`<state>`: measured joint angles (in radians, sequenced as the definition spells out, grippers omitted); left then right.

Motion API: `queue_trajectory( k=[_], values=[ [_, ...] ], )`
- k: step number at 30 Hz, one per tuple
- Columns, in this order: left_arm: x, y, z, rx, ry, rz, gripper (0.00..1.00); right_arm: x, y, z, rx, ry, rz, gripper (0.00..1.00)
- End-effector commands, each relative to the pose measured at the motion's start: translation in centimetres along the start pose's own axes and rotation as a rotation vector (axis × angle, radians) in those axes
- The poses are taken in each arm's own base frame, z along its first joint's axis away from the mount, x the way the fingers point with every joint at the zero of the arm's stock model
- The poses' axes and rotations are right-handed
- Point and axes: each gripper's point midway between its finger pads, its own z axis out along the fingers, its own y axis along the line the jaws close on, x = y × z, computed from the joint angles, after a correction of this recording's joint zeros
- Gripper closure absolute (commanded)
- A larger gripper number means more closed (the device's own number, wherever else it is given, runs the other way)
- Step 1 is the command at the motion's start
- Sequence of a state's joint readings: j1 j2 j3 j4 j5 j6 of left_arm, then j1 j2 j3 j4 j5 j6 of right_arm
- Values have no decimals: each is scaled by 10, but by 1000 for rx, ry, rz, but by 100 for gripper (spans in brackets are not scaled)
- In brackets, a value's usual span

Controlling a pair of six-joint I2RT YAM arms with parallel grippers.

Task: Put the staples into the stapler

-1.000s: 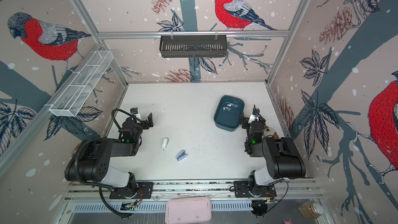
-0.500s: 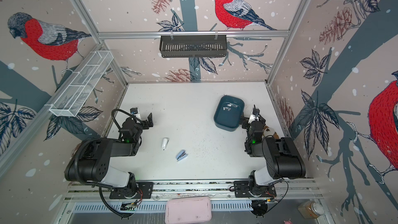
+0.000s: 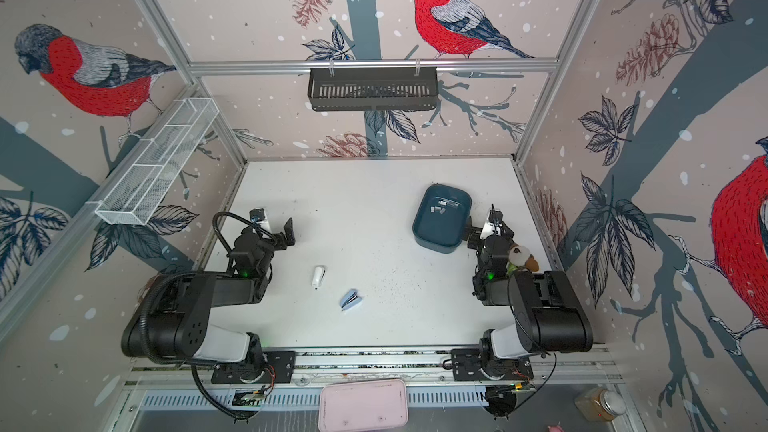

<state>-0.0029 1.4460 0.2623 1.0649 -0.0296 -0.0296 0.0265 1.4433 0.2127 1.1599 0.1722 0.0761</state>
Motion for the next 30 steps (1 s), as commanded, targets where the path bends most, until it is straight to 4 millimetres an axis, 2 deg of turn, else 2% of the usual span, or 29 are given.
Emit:
queue_trajectory(
  k=[1,7,13,17,21,26,30],
  values=[
    [-14,1,-4,-6,-51,-6,2,-12,-4,-4,32,-44,14,1],
    [-22,-8,-1,33,-5,3,2,-19,-5,-8,82,-36,6,1],
    [-27,-15,4,14,38,25,2,-26,9,-10,76,12,-18,1],
    [-38,-23,1,11,32,25,2,-42,21,-16,38,13,23,1],
    [-49,-43,-6,78,32,-20,2,-52,30,-27,6,27,116,0],
    [-56,-68,-17,148,81,-106,2,-69,51,-45,-95,11,152,0],
    [-63,-99,-32,235,112,-129,2,-74,65,-56,-135,42,171,0]
  ],
)
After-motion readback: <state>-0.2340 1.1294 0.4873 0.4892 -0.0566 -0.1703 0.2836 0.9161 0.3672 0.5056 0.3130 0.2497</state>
